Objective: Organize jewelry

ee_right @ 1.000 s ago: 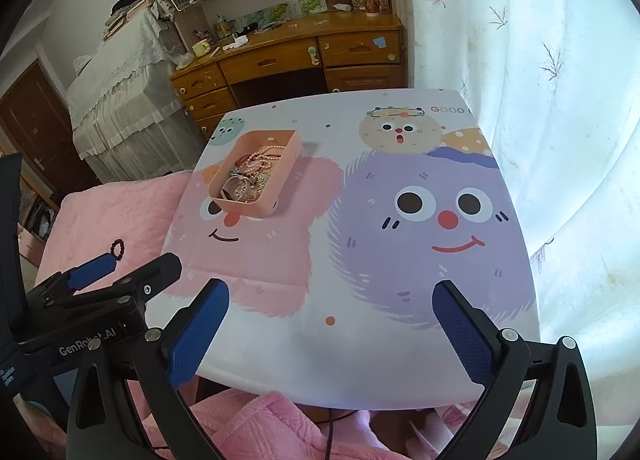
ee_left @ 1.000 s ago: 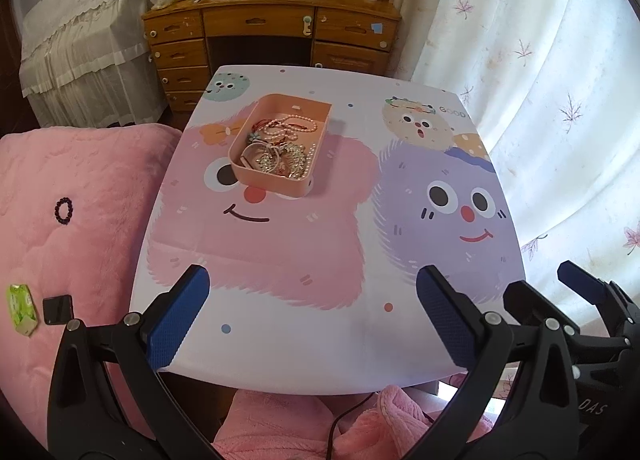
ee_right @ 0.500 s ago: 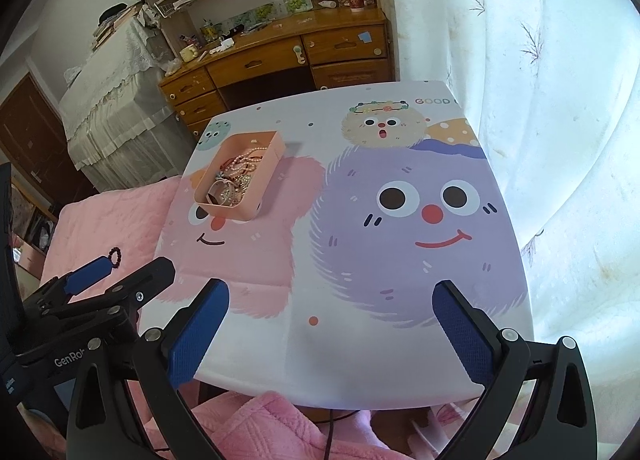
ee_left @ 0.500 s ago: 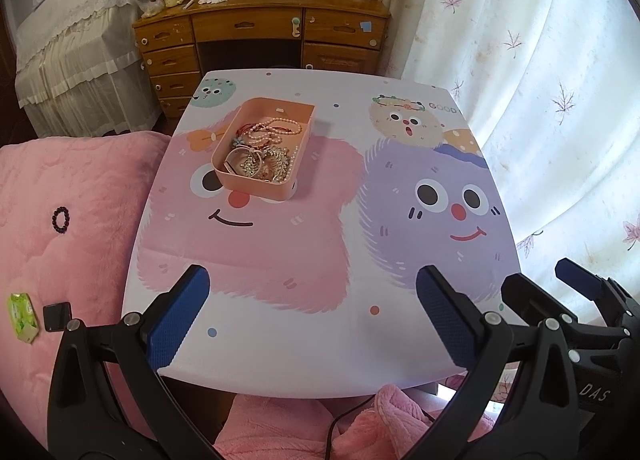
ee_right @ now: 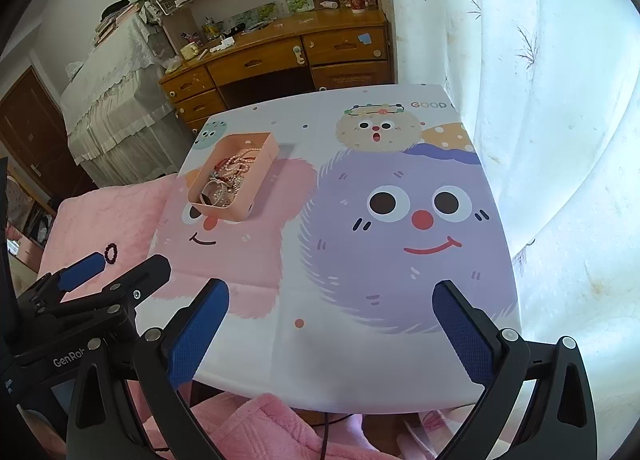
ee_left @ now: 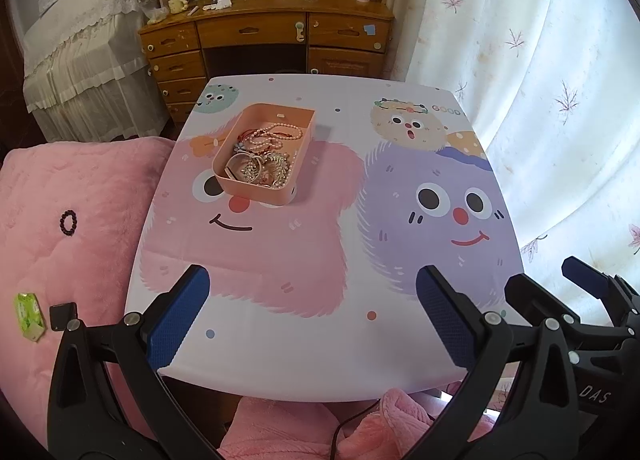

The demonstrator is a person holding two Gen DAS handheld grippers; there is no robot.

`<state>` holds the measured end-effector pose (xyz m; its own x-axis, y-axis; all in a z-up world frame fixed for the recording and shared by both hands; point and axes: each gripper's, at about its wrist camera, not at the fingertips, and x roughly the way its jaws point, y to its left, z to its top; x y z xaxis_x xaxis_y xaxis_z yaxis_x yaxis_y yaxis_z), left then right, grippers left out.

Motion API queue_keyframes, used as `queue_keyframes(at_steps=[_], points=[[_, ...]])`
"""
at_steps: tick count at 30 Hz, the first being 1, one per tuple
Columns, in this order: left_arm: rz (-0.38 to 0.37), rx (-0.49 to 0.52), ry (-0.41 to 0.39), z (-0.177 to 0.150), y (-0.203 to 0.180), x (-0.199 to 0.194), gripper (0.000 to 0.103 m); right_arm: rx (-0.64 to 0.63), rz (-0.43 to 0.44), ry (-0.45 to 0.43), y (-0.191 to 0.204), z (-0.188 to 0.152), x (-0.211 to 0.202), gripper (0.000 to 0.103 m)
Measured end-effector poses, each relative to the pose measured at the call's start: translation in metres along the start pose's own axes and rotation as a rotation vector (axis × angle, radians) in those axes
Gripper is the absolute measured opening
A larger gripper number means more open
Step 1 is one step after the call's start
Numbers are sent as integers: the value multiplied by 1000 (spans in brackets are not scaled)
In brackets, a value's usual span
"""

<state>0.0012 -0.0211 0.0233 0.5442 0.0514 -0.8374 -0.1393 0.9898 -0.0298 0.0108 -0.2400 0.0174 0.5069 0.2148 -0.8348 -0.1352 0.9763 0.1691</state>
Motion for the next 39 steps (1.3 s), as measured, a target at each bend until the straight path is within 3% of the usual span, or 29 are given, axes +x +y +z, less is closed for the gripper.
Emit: queue_keyframes(at_steps=[39], points=[[18, -5, 4, -1, 4, -1, 103, -11, -13, 15, -5, -2, 2, 103]])
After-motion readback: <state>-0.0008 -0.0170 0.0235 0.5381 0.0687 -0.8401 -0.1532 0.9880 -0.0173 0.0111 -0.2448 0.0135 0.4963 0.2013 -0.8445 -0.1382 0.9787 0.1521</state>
